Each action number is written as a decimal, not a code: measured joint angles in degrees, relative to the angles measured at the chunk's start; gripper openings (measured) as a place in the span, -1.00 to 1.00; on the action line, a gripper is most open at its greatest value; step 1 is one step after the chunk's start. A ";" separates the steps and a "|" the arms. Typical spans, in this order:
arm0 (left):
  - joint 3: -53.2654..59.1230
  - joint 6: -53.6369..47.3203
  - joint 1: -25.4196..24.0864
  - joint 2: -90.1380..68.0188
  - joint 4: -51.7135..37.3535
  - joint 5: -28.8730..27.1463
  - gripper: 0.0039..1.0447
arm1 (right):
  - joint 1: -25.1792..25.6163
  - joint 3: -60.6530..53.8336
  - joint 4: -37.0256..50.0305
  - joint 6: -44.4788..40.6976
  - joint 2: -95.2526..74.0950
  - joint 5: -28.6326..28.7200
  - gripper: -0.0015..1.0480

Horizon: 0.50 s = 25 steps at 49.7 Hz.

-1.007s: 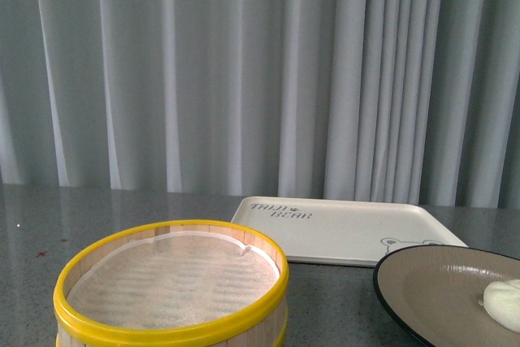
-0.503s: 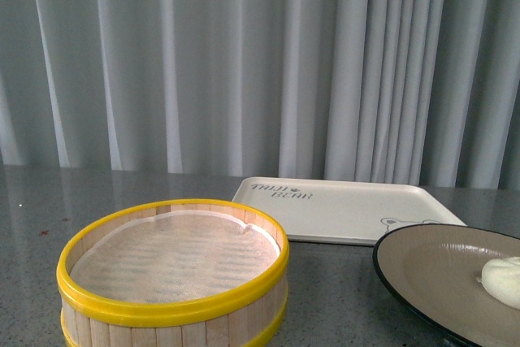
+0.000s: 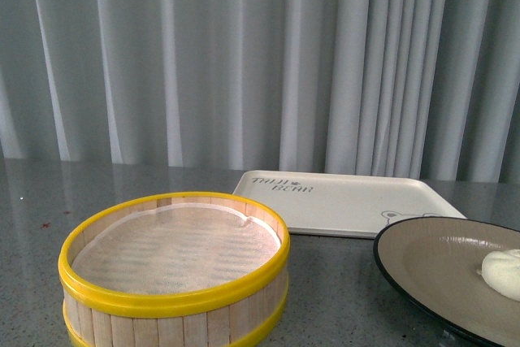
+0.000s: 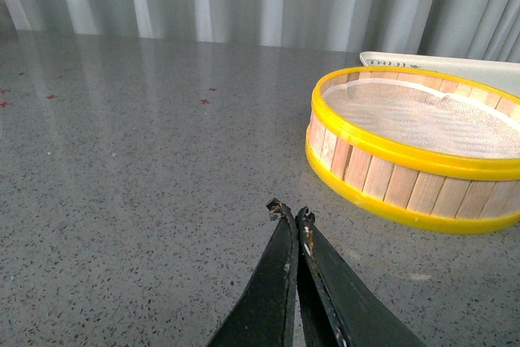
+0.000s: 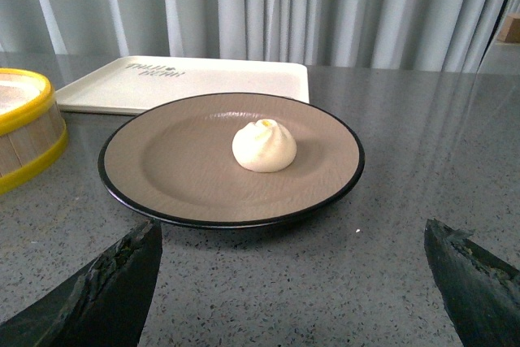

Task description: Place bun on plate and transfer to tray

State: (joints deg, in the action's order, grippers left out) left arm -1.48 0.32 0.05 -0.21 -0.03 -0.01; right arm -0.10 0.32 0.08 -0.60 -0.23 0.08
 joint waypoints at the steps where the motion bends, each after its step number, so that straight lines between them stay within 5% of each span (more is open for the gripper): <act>1: 0.00 0.02 0.00 0.00 0.00 0.00 -0.87 | 0.00 0.00 0.00 0.00 0.00 0.00 0.83; 25: 0.00 0.00 0.00 0.00 0.00 0.00 0.67 | 0.00 0.00 0.00 0.00 0.00 0.00 0.83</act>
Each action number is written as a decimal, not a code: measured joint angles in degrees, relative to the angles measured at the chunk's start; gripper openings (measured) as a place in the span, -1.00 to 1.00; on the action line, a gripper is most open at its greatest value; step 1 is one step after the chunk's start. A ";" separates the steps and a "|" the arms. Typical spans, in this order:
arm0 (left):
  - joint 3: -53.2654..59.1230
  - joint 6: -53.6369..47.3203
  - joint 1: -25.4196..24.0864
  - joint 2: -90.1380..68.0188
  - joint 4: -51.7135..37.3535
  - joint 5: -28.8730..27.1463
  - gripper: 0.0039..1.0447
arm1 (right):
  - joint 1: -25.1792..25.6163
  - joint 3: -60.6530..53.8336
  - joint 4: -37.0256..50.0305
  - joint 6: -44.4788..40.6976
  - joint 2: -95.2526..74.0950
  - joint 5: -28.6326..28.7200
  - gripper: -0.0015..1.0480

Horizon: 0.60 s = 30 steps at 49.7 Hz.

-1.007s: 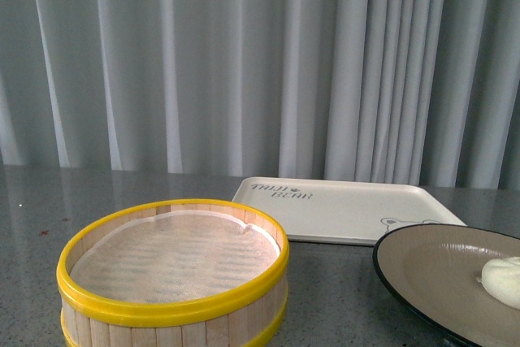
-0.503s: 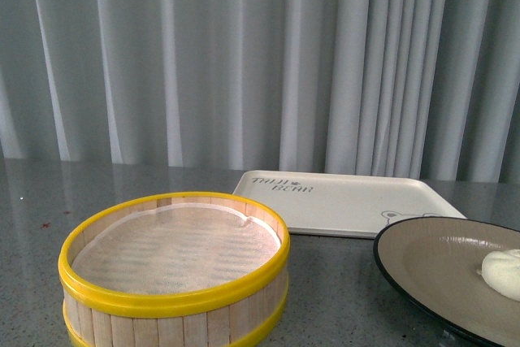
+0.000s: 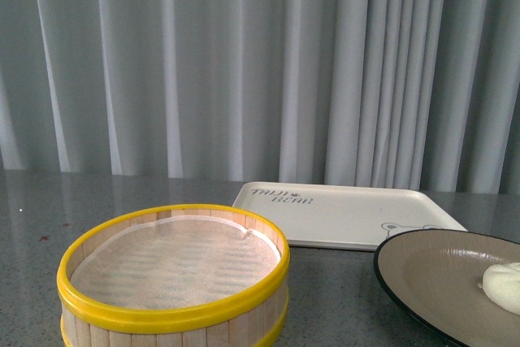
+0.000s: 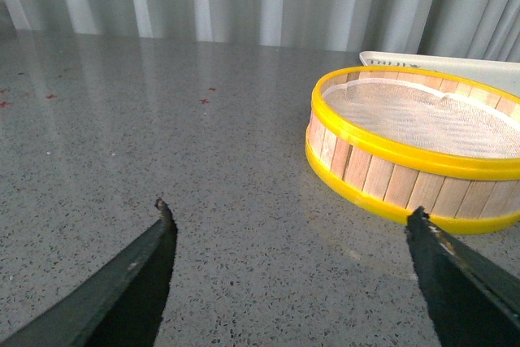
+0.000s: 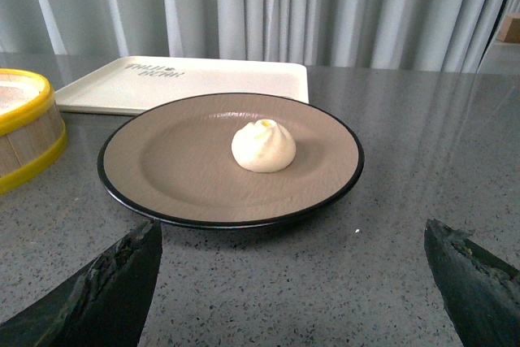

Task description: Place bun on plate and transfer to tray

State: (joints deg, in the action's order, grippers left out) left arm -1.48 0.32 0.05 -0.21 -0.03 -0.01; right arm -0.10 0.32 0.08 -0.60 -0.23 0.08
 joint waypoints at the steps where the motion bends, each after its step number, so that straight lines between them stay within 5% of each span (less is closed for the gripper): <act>1: 0.00 0.00 0.00 0.00 0.00 0.00 0.74 | 0.00 0.00 0.00 0.00 0.00 0.00 0.83; 4: 0.00 -0.11 0.00 0.00 0.00 0.00 0.91 | 0.00 0.00 0.00 0.00 0.00 0.00 0.83; 13: 0.00 -0.09 0.00 0.00 0.00 0.00 0.88 | 0.00 0.00 0.00 0.00 0.00 0.00 0.83; 16: 0.00 -0.07 0.00 0.00 0.00 0.00 0.88 | -5.88 2.10 -0.52 5.27 -6.10 -17.16 0.83; 20: 0.00 -0.07 0.00 0.00 0.00 -0.13 0.88 | -8.17 4.61 4.68 4.39 -13.60 -28.39 0.83; 30: 0.00 -0.07 0.00 0.00 0.00 -0.02 0.88 | -5.53 13.29 9.14 -21.59 -29.11 -18.53 0.83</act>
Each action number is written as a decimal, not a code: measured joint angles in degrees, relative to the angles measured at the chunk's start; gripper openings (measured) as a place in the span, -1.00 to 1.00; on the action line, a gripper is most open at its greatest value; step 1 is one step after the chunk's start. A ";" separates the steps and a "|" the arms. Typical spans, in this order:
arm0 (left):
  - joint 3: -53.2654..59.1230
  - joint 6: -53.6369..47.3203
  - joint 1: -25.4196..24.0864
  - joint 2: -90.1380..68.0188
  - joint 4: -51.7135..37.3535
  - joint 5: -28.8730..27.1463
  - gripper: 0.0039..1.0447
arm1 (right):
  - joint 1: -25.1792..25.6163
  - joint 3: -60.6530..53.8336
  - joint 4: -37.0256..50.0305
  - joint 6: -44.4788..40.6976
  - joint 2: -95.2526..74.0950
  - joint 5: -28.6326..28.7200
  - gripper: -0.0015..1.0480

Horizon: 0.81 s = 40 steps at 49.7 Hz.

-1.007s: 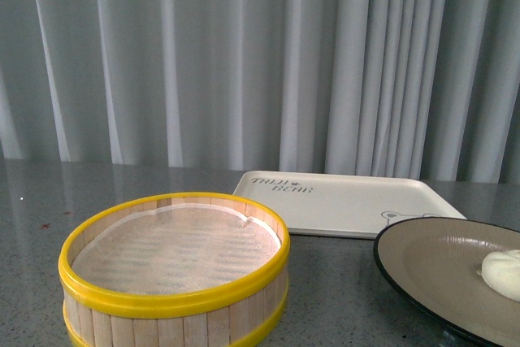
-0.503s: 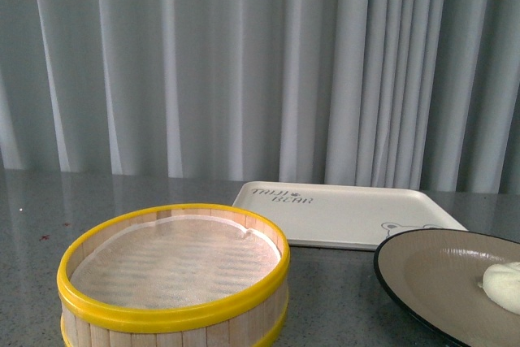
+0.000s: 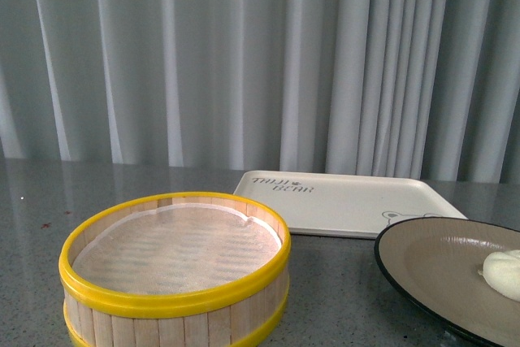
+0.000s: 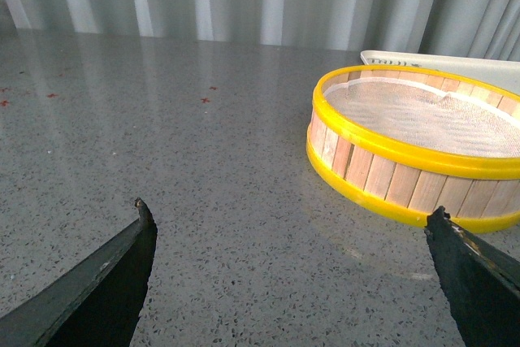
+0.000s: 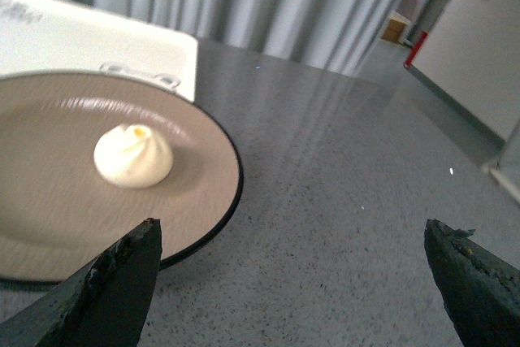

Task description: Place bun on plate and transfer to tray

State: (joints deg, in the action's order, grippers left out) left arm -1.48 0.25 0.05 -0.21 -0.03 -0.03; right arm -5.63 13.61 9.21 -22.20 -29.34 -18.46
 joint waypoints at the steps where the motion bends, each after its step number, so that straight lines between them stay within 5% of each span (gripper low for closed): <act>1: 0.00 -0.02 0.00 0.00 0.00 0.02 0.88 | -0.15 0.79 -1.92 -4.44 -0.94 1.75 0.83; 10: 0.00 0.00 0.00 0.02 0.00 0.02 0.88 | 0.00 5.22 -9.68 -33.00 -7.10 11.80 0.83; 27: 0.00 -0.02 0.00 0.00 0.00 0.02 0.88 | 1.09 9.09 -12.74 -50.21 -16.04 20.72 0.83; 40: 0.00 0.00 0.00 0.02 0.00 0.02 0.88 | 3.65 10.82 -7.26 -59.06 -22.80 25.07 0.83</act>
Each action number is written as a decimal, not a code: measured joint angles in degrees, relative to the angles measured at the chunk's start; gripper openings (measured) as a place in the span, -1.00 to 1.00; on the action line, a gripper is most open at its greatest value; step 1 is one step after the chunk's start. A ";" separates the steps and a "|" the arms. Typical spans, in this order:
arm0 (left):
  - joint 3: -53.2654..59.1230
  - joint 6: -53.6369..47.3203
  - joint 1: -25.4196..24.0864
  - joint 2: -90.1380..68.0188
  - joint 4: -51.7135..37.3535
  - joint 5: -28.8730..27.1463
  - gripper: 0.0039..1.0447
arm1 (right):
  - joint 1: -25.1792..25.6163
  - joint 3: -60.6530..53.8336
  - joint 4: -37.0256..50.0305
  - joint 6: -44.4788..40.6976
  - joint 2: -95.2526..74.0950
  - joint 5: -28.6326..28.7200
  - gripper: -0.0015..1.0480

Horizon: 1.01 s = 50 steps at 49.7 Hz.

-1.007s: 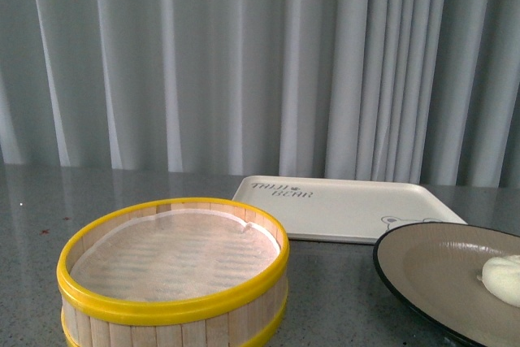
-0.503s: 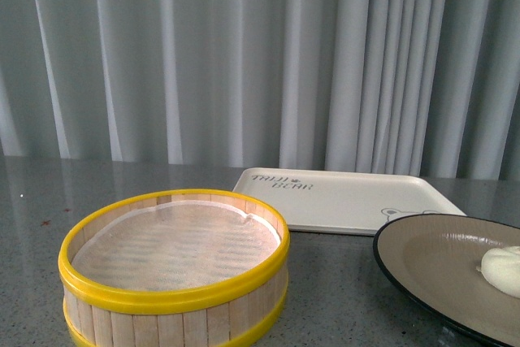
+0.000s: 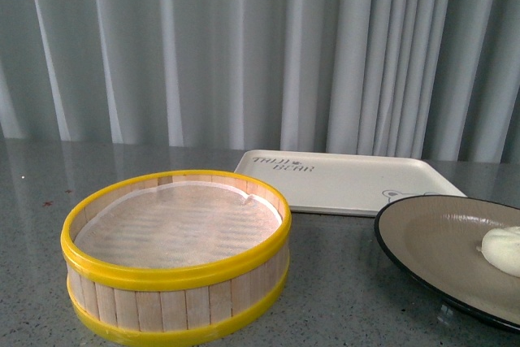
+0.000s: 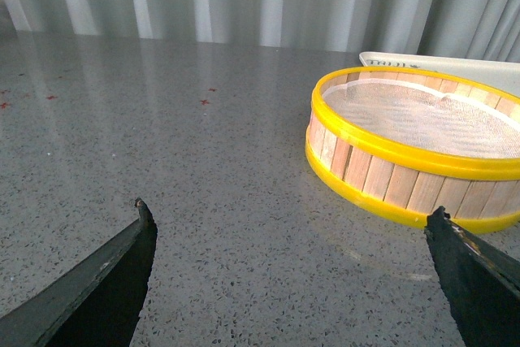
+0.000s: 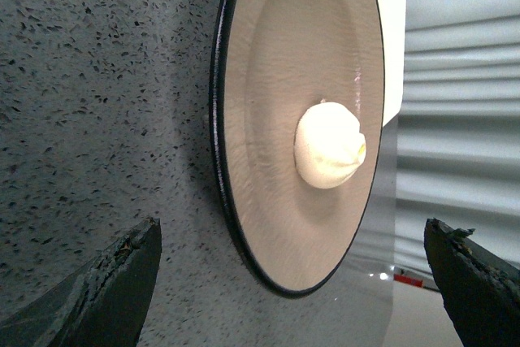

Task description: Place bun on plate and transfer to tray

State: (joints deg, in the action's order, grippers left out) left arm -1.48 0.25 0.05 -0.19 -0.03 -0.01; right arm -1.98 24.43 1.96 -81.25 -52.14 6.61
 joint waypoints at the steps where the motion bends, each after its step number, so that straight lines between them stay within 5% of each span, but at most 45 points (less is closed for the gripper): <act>1: 0.00 0.00 0.00 0.00 0.00 0.00 0.88 | 0.07 0.11 0.13 -0.07 -0.31 0.02 0.83; 41: 0.00 0.00 0.00 0.00 0.00 0.00 0.88 | -0.48 6.16 9.55 -6.97 -18.84 1.11 0.83; 50: 0.00 0.00 0.00 0.00 0.00 0.00 0.88 | -1.46 6.14 10.12 -6.43 -19.17 1.05 0.35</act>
State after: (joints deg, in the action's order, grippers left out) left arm -1.48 0.25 0.05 -0.19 -0.03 -0.01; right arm -3.44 30.57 12.08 -87.68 -71.31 7.66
